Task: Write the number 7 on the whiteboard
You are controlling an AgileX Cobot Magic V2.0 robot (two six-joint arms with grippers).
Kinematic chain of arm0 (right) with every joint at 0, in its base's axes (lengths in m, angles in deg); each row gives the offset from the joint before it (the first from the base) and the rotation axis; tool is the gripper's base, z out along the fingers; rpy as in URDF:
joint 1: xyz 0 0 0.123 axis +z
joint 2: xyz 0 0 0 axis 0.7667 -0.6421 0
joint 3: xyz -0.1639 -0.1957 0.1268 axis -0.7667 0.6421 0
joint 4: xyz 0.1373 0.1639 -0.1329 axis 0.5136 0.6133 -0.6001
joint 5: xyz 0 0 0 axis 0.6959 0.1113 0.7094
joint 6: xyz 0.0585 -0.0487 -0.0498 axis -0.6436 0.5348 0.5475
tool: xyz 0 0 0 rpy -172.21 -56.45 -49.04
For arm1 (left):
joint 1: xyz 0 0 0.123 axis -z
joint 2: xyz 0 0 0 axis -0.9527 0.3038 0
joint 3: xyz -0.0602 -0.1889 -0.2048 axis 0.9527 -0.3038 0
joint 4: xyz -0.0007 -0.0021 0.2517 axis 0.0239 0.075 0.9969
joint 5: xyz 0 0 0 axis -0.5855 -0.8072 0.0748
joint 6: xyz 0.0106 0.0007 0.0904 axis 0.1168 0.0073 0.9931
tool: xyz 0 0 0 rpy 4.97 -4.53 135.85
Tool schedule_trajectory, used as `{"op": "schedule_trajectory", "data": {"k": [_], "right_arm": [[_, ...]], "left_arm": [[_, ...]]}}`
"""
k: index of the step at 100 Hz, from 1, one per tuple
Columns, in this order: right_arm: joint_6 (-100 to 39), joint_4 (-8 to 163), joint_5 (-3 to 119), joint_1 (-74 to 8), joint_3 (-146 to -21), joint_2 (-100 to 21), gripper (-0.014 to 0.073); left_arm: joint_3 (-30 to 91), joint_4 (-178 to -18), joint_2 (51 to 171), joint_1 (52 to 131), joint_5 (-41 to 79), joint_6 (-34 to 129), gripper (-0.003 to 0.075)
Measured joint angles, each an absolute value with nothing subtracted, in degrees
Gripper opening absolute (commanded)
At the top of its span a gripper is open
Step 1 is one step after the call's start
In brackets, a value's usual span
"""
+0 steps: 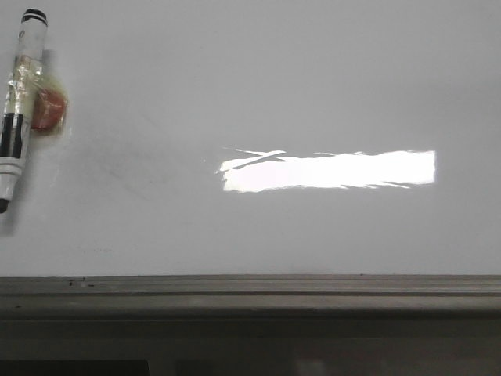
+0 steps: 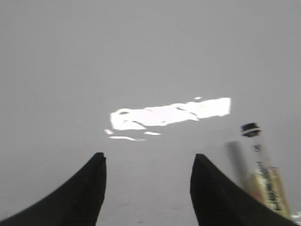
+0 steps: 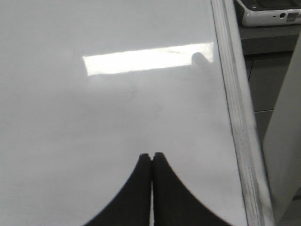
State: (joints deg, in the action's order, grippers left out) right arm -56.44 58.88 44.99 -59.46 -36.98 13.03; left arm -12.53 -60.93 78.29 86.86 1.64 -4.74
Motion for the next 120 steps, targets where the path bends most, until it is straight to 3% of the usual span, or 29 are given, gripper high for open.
{"op": "schedule_trajectory", "data": {"k": [37, 97, 107, 120], "right_arm": [[-56.44, 58.92, 44.99, -59.46, -36.98, 13.03, -0.0074], [-56.44, 59.02, 44.99, -59.46, -36.98, 13.03, -0.0074], [-56.44, 59.14, 44.99, -59.36, -36.98, 13.03, -0.0074], [-56.44, 59.59, 44.89, -55.66, -36.98, 12.48, -0.0074]], "left_arm": [[-12.53, -67.96, 89.56, 107.85, 0.41, -4.96, 0.0372], [-12.3, -75.1, 104.01, 110.26, -5.12, -4.96, 0.0362], [-12.17, -75.0, 105.11, 110.3, -6.14, -4.96, 0.0295], [-12.14, -74.87, 106.31, 110.39, -6.39, -4.96, 0.009]]}}
